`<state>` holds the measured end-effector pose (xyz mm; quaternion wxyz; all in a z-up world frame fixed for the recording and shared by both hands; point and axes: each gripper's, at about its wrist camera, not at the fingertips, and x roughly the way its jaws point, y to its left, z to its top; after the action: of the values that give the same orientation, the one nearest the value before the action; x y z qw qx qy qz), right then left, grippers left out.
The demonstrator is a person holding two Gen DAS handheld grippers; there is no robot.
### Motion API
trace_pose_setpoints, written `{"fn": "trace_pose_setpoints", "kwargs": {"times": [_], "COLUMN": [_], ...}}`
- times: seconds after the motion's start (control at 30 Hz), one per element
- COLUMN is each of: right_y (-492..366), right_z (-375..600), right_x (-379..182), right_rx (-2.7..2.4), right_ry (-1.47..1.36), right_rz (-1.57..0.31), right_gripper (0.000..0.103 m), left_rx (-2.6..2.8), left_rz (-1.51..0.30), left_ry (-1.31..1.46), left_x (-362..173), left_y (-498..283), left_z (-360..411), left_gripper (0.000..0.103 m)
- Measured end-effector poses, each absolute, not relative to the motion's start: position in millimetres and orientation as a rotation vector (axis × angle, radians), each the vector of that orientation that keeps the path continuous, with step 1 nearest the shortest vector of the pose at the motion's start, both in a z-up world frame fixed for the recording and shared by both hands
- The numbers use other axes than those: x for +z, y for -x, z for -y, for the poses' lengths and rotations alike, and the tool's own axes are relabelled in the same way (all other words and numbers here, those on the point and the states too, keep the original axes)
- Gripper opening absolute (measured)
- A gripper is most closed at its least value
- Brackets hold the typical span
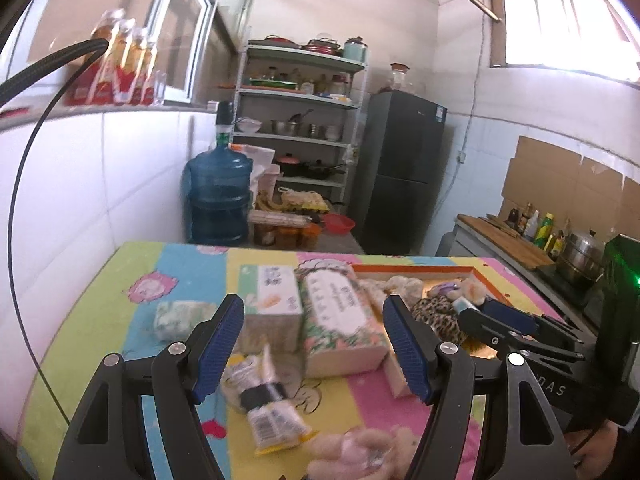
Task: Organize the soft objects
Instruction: 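Move both tools back toward the second plush bunny and snack bar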
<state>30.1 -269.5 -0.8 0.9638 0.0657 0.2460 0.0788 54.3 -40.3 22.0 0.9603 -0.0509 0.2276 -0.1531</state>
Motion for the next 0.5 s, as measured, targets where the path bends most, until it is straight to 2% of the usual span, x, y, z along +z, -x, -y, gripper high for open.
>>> {"fn": "trace_pose_setpoints", "kwargs": {"times": [0.5], "right_y": [-14], "right_z": [219], "right_x": [-16], "right_rx": [0.181], "right_ry": [-0.095], "right_rz": [-0.529], "right_gripper": [0.054], "left_rx": [-0.278], "left_rz": [-0.498], "left_ry": [0.124], "left_x": [-13], "left_y": [-45], "left_z": [-6], "left_gripper": [0.074]}}
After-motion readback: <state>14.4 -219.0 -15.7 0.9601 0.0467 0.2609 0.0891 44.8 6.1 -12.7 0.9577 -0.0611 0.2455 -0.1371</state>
